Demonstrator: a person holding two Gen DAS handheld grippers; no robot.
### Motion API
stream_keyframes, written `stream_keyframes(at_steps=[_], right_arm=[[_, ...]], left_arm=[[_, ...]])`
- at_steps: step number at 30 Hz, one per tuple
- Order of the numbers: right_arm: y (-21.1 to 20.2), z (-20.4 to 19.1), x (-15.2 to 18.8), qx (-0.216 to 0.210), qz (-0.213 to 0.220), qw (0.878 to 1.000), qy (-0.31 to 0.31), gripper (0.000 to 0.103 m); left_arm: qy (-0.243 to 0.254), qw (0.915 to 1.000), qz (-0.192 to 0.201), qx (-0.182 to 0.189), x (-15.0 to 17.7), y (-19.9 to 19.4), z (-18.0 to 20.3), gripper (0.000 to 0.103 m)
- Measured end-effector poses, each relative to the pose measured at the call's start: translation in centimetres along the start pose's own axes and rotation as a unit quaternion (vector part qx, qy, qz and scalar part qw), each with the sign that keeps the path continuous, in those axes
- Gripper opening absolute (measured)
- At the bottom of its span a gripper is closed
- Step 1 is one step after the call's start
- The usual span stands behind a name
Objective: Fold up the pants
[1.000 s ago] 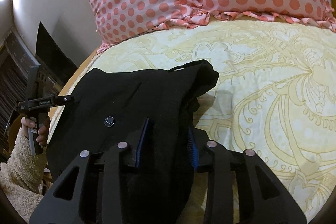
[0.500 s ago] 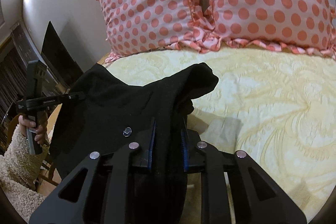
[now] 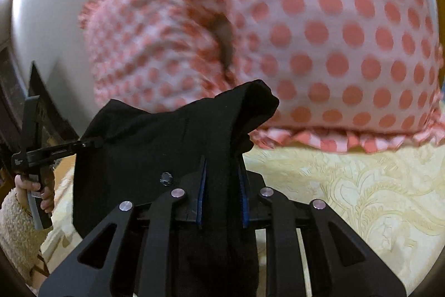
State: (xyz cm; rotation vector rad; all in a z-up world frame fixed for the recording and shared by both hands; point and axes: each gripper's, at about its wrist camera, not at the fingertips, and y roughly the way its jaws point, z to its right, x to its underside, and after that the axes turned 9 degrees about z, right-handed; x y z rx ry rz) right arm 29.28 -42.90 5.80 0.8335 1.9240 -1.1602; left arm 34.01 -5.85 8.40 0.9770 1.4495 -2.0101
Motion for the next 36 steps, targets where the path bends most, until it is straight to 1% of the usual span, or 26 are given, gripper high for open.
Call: stream_keyframes(at_steps=[1,3,5,7,8,10,11,12,13,14,15,16,17,18,19,21,24,26,29,30,32,33,34,35,36], right_arm=[[1.4,0.7,0.6,0.012,-0.022,1.0,0.005,0.019],[2.7,1.3,1.4,0.027,-0.044,0.999,0.011,0.019],[3.2,1.9,1.8,0.026,-0.047,0.998,0.026,0.02],[3.2,2.1,2.0,0.029,-0.047,0.998,0.036,0.022],[3.3,2.1,2.1,0.039,-0.048,0.997,0.035,0.025],[3.5,2.0,2.4,0.075,-0.051,0.996,0.024,0.044],[3.4,2.0,2.4,0.088,-0.049,0.995,0.02,0.047],[3.1,2.0,2.4,0.098,-0.046,0.994,0.018,0.053],[2.2,2.2,2.1,0.127,-0.037,0.991,0.012,0.064],[1.1,2.3,2.0,0.152,-0.024,0.988,0.005,0.068],[0.0,2.1,1.6,0.177,-0.003,0.984,-0.004,0.069],[-1.6,1.7,1.4,0.195,0.024,0.98,-0.018,0.071],[-3.2,0.9,1.3,0.197,0.05,0.979,-0.031,0.073],[-4.1,0.5,1.4,0.187,0.059,0.98,-0.036,0.073],[-5.2,-0.9,1.8,0.158,0.062,0.984,-0.047,0.073],[-6.0,-3.5,3.1,0.126,0.051,0.988,-0.079,0.073],[-5.4,-6.2,5.0,0.109,0.023,0.986,-0.12,0.073],[-4.7,-7.1,6.2,0.102,0.001,0.986,-0.129,0.073],[-3.5,-7.6,7.3,0.11,-0.024,0.985,-0.128,0.073],[-3.3,-7.6,7.7,0.115,-0.032,0.985,-0.128,0.073],[-2.0,-7.2,8.5,0.125,-0.066,0.982,-0.128,0.074],[-1.6,-7.2,8.9,0.127,-0.075,0.981,-0.13,0.075],[-1.5,-7.1,9.1,0.127,-0.074,0.98,-0.133,0.076],[-1.4,-7.0,9.1,0.128,-0.076,0.98,-0.131,0.076],[-1.3,-6.9,9.1,0.127,-0.08,0.981,-0.125,0.077]], left_arm=[[0.003,0.9999,-0.014,-0.009,0.5,1.3,-0.1,0.007],[0.01,0.9992,-0.029,-0.025,1.5,2.9,-0.3,0.009],[-0.003,0.999,-0.037,-0.027,2.2,3.9,-1.0,0.013],[-0.032,0.9986,-0.036,-0.022,2.6,4.4,-1.8,0.018],[-0.041,0.9983,-0.035,-0.021,2.5,4.4,-2.0,0.021],[-0.049,0.9977,-0.036,-0.029,2.4,4.2,-2.2,0.029],[-0.049,0.9976,-0.035,-0.034,2.4,4.0,-2.2,0.036],[-0.045,0.9976,-0.029,-0.044,2.4,3.3,-2.2,0.042],[-0.039,0.9974,-0.021,-0.057,2.4,2.4,-2.2,0.05],[-0.028,0.9969,-0.004,-0.073,2.4,1.2,-2.1,0.06],[-0.018,0.9963,0.013,-0.083,2.2,-0.1,-1.8,0.071],[-0.006,0.9958,0.038,-0.083,2.3,-1.9,-1.4,0.075],[0.002,0.9956,0.058,-0.074,2.4,-3.6,-0.9,0.084],[0.008,0.9957,0.069,-0.061,2.6,-4.9,-0.5,0.087],[0.013,0.9965,0.076,-0.032,3.0,-6.3,0.5,0.09],[0.018,0.9974,0.068,0.016,4.1,-7.8,2.2,0.091],[0.032,0.9974,0.038,0.052,6.0,-7.8,4.8,0.092],[0.043,0.9972,0.018,0.058,7.1,-6.7,6.2,0.092],[0.053,0.9973,-0.012,0.05,8.4,-5.2,7.1,0.092],[0.055,0.9972,-0.02,0.046,8.7,-4.8,7.2,0.092],[0.054,0.9971,-0.042,0.036,9.4,-3.7,6.8,0.092],[0.051,0.9967,-0.053,0.034,9.8,-3.1,6.6,0.092],[0.054,0.9966,-0.053,0.033,10.0,-2.8,6.6,0.092],[0.064,0.9962,-0.05,0.03,10.1,-2.7,6.8,0.095],[0.069,0.9956,-0.054,0.03,10.2,-2.5,7.0,0.099]])
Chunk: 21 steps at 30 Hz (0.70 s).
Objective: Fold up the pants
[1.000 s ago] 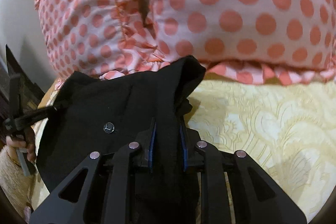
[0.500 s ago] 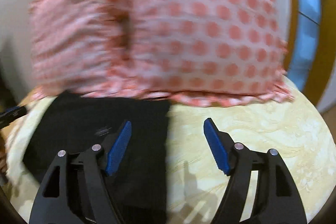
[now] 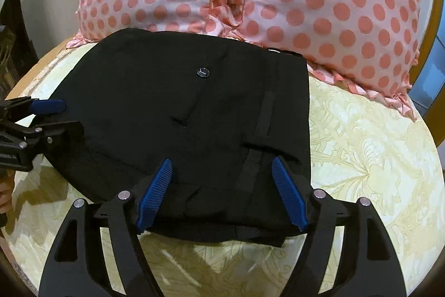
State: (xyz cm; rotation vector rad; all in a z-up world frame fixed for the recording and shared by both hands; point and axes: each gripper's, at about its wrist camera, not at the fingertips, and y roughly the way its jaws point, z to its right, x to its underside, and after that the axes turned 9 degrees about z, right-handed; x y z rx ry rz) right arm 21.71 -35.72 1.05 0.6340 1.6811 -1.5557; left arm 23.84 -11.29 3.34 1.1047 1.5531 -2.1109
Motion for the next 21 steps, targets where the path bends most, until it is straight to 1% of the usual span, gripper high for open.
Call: stream_keyframes(at_steps=[3,6,7,9,10,12,13,15,19,21], right_arm=[[0.4,0.3,0.1,-0.005,-0.006,1.0,0.008,0.08],[0.6,0.7,0.1,-0.014,-0.003,1.0,0.02,0.082],[0.5,0.8,0.0,-0.014,-0.003,1.0,0.023,0.082],[-0.5,0.9,0.0,-0.005,0.003,0.999,0.044,0.083],[-1.8,0.8,0.3,0.001,0.017,0.998,0.06,0.088],[-3.6,0.5,0.7,0.0,0.039,0.997,0.068,0.096],[-4.8,0.1,1.2,0.004,0.053,0.996,0.07,0.097],[-6.2,-0.7,2.0,0.004,0.064,0.996,0.07,0.097],[-7.8,-2.5,4.3,0.006,0.063,0.995,0.073,0.097],[-8.2,-3.3,5.3,0.009,0.061,0.995,0.076,0.097]], left_arm=[[0.004,1.0,-0.006,-0.001,-0.1,0.2,0.1,0.101],[0.002,1.0,0.006,0.004,-0.1,0.3,-0.3,0.101],[0.003,0.9999,0.012,-0.001,0.0,0.1,-0.2,0.101],[0.002,0.9996,0.015,-0.023,0.1,-0.8,0.0,0.101],[0.004,0.9991,0.023,-0.035,0.3,-1.8,0.2,0.101],[0.008,0.998,0.044,-0.046,0.8,-3.7,0.3,0.101],[0.01,0.9965,0.056,-0.062,1.3,-5.0,0.3,0.101],[0.008,0.9945,0.065,-0.082,2.1,-6.5,0.3,0.101],[-0.002,0.9898,0.072,-0.123,4.7,-8.9,-0.1,0.101],[-0.003,0.9883,0.071,-0.135,6.1,-9.4,-0.1,0.101]])
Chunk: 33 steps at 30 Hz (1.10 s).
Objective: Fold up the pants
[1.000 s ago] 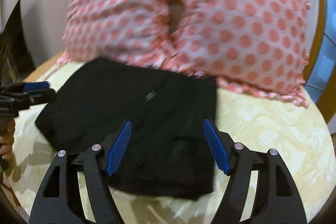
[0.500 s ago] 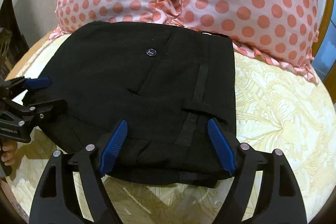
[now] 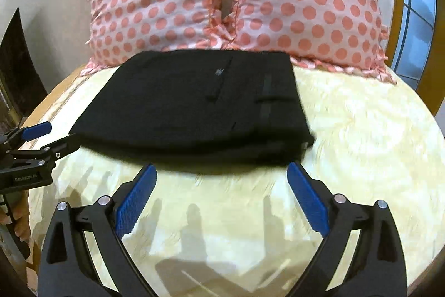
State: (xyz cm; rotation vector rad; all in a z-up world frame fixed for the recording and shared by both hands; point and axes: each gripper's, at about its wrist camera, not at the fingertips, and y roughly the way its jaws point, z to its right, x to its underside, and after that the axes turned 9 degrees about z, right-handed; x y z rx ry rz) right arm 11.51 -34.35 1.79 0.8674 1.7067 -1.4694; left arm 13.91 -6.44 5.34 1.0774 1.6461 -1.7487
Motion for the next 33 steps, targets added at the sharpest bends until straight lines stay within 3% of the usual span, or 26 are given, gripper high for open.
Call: stream_keyframes(at_steps=[5,18,33], right_arm=[[0.1,-1.4,1.9,0.009,-0.016,1.0,-0.008,0.097],[0.2,-1.3,3.5,0.039,-0.037,0.998,0.02,0.098],[0.0,-2.0,4.3,0.072,-0.02,0.997,0.008,0.102]], left_arm=[[-0.015,0.9997,-0.014,-0.014,1.9,-0.1,-0.6,0.101],[-0.039,0.998,-0.049,-0.003,4.6,-0.2,-0.4,0.101],[-0.022,0.9993,-0.025,-0.016,5.6,-1.1,0.3,0.101]])
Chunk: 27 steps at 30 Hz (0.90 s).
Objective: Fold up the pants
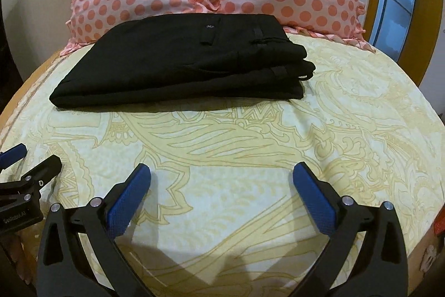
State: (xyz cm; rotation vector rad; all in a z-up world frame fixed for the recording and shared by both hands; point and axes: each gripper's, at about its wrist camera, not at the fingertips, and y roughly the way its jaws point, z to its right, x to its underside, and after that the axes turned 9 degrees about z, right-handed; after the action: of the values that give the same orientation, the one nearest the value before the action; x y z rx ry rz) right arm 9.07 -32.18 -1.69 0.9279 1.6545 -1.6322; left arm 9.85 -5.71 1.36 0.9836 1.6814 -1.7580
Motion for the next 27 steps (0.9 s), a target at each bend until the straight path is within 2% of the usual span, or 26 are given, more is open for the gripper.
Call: stream_keyframes(at_steps=[14,27], right_arm=[[-0.25,0.04,0.43,0.001,0.023,1.0,0.0,0.102],[-0.3,-0.05,0.53,0.001,0.026,1.0,0.0,0.102]], left_arm=[[0.001,1.0,0.003,0.0,-0.02,-0.09,-0.04,0.101],[0.0,1.0,0.003,0.0,0.05,-0.08,0.05,0.101]])
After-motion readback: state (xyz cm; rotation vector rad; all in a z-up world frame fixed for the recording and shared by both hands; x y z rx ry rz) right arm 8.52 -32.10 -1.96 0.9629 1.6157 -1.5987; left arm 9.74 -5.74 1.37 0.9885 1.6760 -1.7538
